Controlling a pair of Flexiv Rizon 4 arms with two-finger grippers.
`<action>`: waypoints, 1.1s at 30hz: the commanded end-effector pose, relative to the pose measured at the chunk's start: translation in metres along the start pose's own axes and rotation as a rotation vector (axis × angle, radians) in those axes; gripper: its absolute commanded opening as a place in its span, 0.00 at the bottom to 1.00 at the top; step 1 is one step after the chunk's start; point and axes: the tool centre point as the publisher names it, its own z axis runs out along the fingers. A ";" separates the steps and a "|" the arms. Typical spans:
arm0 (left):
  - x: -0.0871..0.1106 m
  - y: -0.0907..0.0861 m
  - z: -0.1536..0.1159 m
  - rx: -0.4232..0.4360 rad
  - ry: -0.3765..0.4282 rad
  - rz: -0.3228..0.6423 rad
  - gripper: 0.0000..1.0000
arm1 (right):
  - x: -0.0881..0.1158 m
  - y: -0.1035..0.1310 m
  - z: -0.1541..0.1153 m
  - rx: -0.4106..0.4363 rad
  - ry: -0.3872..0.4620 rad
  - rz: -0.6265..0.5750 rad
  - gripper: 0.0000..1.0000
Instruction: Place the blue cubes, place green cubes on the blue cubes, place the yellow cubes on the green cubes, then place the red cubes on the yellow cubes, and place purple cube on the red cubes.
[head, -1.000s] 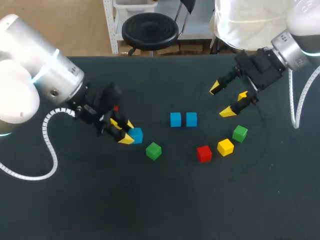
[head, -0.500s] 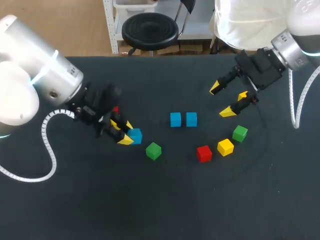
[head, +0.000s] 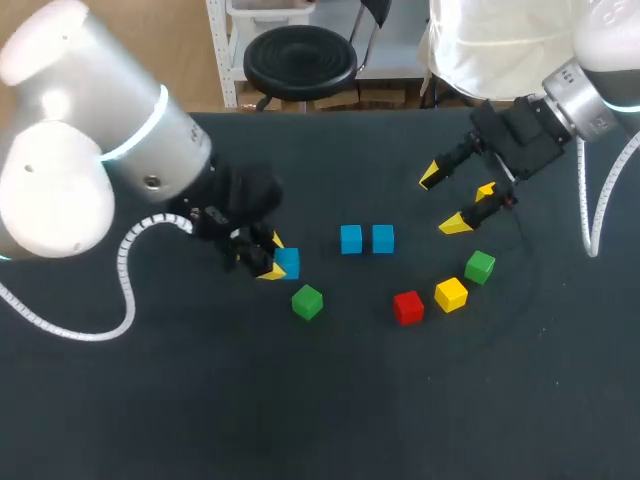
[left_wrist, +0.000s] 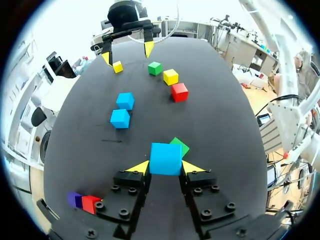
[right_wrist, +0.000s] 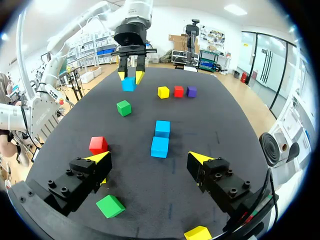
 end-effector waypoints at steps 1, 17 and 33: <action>-0.007 0.011 0.010 0.014 0.042 -0.004 0.00 | 0.000 0.000 0.000 0.000 0.001 0.000 1.00; -0.016 0.014 0.013 0.088 -0.013 0.050 0.00 | 0.000 0.000 0.000 0.000 0.001 0.000 1.00; -0.034 0.035 0.025 0.082 -0.010 0.045 0.00 | 0.000 0.000 0.000 0.000 0.001 0.000 1.00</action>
